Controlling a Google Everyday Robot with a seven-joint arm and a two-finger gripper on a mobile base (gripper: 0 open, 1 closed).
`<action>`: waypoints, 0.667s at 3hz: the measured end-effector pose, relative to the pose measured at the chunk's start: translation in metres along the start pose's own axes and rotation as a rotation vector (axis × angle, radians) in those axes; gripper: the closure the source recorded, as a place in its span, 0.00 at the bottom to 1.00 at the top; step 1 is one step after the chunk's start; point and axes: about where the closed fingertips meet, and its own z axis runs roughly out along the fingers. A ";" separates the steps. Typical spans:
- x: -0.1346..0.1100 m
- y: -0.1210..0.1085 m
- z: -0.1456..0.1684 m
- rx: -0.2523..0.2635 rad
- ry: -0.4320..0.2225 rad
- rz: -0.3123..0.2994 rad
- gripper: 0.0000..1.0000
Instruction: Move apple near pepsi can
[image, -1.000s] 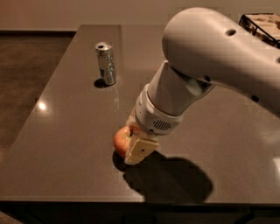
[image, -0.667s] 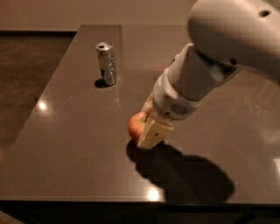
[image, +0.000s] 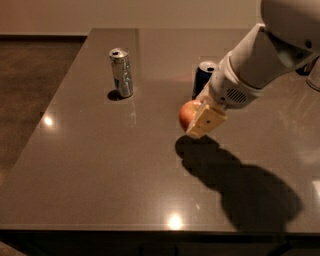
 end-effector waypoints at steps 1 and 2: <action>0.028 -0.042 0.000 0.070 0.027 0.074 1.00; 0.054 -0.071 0.004 0.119 0.030 0.142 1.00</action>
Offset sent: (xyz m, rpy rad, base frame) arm 0.0810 -0.1086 -0.0320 -0.0116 -0.0562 -0.2908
